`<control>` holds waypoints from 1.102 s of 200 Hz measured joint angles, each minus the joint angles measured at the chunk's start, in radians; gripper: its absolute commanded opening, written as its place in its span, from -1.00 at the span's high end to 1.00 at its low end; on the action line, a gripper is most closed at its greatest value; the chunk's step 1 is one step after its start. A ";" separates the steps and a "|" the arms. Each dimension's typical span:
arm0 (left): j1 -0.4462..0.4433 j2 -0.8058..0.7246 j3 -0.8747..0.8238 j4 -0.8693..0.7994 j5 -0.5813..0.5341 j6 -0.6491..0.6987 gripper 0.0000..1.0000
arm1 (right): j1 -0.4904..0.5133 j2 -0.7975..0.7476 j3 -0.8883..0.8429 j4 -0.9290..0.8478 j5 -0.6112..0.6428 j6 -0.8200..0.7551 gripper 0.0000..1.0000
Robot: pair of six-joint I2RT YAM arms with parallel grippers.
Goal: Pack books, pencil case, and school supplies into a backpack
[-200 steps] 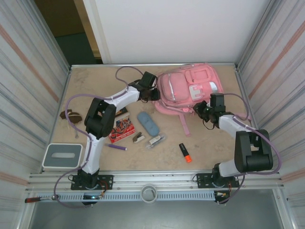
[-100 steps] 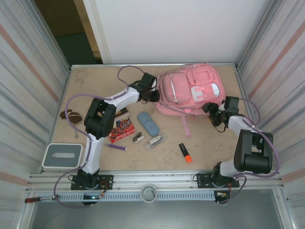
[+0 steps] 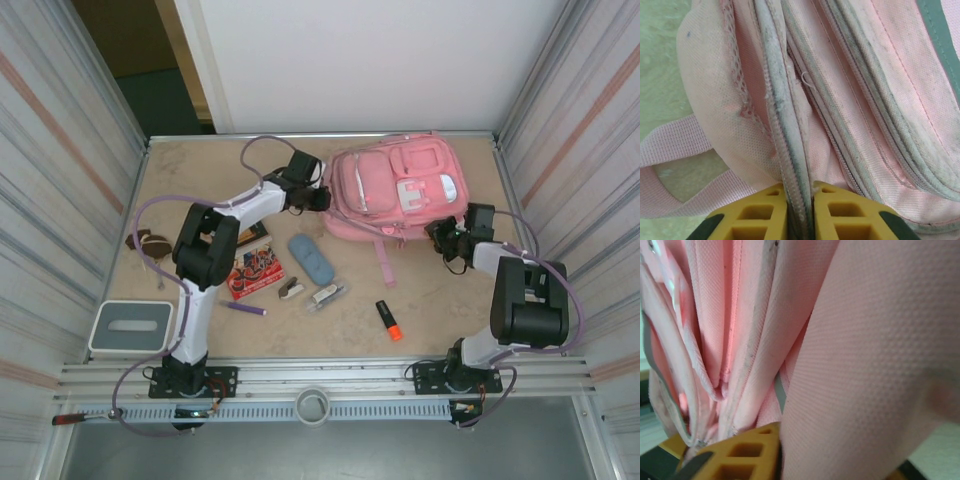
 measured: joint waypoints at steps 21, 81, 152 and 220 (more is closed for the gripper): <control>0.024 0.002 0.029 -0.016 0.000 0.020 0.17 | 0.072 -0.042 -0.054 0.072 0.062 0.105 0.88; 0.057 -0.380 -0.352 0.147 0.003 0.020 -0.39 | 0.283 -0.165 -0.101 0.136 0.270 0.346 0.95; -0.316 -0.640 -0.792 0.501 -0.205 0.127 -0.34 | 0.390 -0.245 -0.066 0.117 0.384 0.401 0.96; -0.439 -0.410 -0.751 0.688 -0.388 0.252 0.10 | 0.397 -0.254 -0.056 0.106 0.386 0.400 0.96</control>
